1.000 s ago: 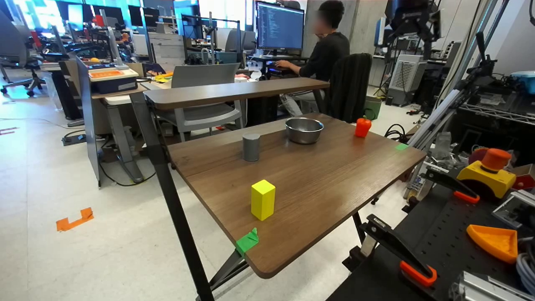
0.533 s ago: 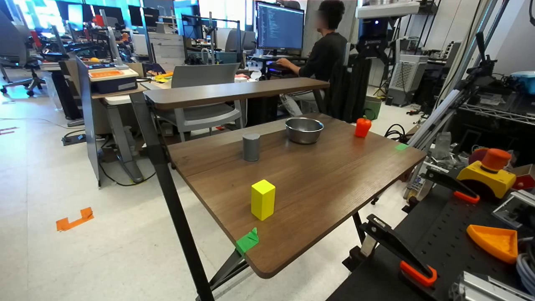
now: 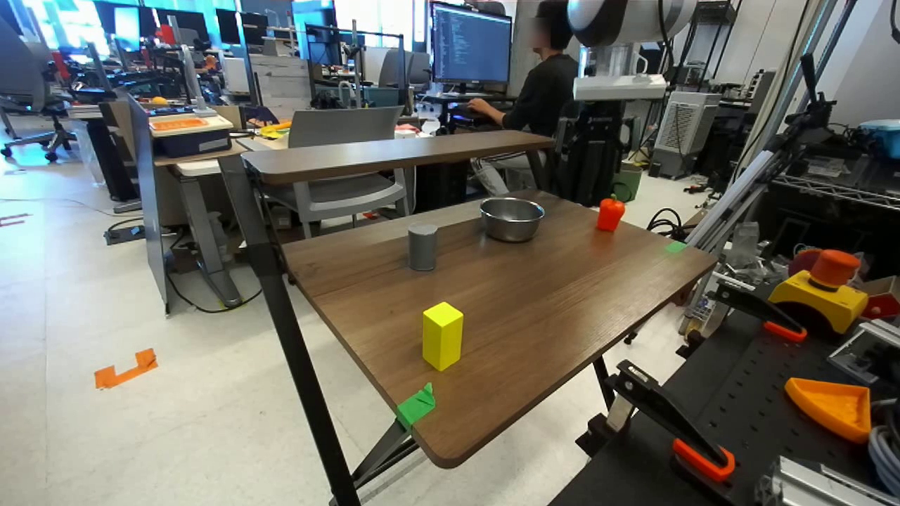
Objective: Pick up the bell pepper, then place it in the bowl
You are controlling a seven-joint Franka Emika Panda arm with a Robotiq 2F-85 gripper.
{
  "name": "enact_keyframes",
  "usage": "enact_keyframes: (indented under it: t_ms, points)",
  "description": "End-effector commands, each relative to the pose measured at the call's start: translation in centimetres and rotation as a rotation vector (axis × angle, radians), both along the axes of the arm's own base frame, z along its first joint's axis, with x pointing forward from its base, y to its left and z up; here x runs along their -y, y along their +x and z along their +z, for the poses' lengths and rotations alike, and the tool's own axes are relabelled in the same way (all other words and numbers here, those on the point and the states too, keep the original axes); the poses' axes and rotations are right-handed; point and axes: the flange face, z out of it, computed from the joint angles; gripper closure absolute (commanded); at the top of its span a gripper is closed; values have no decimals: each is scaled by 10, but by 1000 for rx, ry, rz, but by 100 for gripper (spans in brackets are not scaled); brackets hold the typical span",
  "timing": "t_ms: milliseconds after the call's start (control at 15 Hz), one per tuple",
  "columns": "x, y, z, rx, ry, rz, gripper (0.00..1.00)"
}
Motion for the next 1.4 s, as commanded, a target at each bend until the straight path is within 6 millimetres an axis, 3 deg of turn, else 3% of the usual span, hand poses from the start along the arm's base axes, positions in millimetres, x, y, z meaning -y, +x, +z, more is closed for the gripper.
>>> enact_keyframes:
  t_ms: [0,200,1000,1067,1133,1333]
  points:
    - [-4,-3,-30,-11,-67,15,0]
    - [-9,-14,-48,-58,-83,28,0]
    - [-10,-34,-63,-163,-109,4,0]
    - [-10,-35,-63,-171,-108,0,25]
    - [-11,-35,-63,-176,-106,-7,28]
    - [-12,-36,-57,-179,-90,-14,51]
